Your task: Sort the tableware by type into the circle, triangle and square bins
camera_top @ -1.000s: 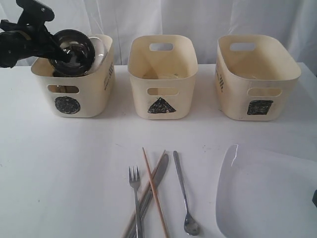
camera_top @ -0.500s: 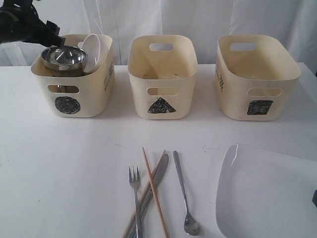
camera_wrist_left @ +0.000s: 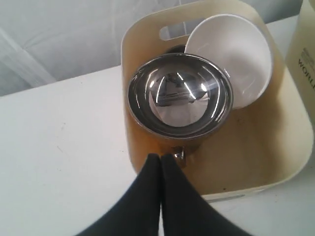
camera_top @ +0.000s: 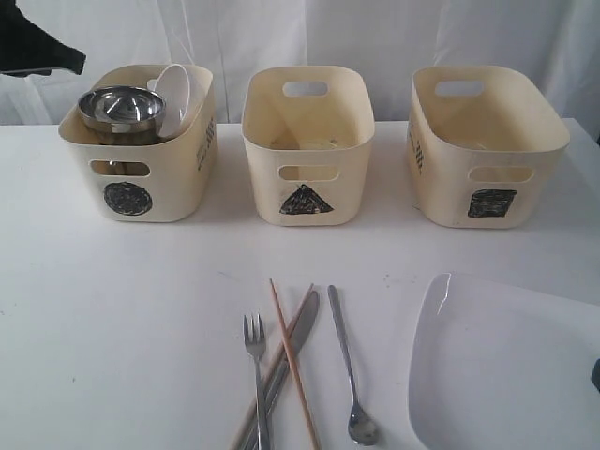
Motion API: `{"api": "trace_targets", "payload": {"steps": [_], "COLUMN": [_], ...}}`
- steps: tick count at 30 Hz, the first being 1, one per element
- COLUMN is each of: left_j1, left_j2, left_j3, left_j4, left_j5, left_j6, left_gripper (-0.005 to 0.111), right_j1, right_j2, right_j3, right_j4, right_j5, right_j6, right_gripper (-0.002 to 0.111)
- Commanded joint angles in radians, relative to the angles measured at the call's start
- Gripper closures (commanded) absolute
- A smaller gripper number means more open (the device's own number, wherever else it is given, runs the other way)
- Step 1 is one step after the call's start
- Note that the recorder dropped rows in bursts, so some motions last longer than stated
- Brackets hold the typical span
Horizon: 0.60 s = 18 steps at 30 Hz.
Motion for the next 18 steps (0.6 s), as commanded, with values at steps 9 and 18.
{"api": "trace_targets", "payload": {"steps": [9,18], "left_j1": [0.043,0.111], "left_j2": [-0.323,-0.739], "left_j3": [0.284,0.569], "left_j4": [-0.001,-0.007], "left_j5": [-0.083,-0.132], "left_j6": [-0.118,-0.115], "left_gripper": [0.107,0.107], "right_j1": [0.003,0.003], "right_j2": [-0.006,-0.006], "right_j3": [0.001,0.001], "right_j4": [-0.001,-0.001], "right_j5": [-0.013,-0.013], "right_j6": [0.001,0.001], "right_gripper": [0.108,0.108]}}
